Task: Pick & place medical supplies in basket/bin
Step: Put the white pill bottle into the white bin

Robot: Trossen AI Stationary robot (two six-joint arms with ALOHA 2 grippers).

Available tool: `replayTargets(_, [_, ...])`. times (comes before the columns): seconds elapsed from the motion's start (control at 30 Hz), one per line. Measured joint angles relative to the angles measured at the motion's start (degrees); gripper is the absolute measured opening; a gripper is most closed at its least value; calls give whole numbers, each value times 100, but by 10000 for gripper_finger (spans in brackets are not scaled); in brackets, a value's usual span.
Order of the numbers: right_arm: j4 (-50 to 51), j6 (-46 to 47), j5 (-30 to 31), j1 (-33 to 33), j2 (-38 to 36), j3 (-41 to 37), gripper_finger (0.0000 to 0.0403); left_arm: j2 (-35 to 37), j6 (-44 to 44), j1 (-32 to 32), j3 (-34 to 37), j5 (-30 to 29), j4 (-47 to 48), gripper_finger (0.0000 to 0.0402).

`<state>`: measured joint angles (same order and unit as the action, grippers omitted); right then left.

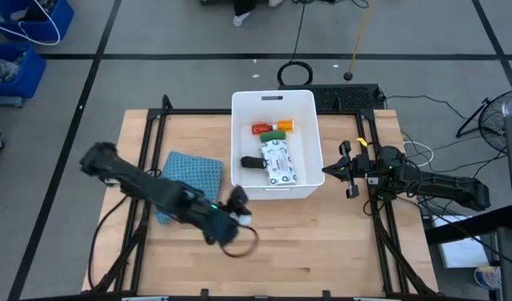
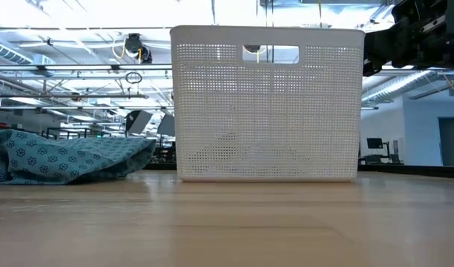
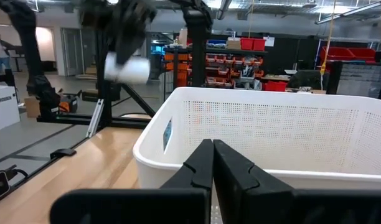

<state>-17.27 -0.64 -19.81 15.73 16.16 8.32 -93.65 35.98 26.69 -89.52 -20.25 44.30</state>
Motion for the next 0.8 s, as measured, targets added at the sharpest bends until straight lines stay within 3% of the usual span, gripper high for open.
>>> replayTargets(0.17, [-64, -29, -14, 0, 0, -2, 0, 901, -894, -77, 0, -63, 527, 179])
replayTargets(0.33, [-96, -167, -120, 2, 2, -4, 0, 1820, -1106, -531, 203, 278, 495, 179])
replayTargets(0.53, [-108, -181, -138, 2, 2, -4, 0, 2929, -997, -1480, 944, 746, -510, 180])
replayTargets(0.8, [-175, -260, -160, 0, -12, -9, 0, 4092, -1214, -2799, 2596, 1814, -2940, 180])
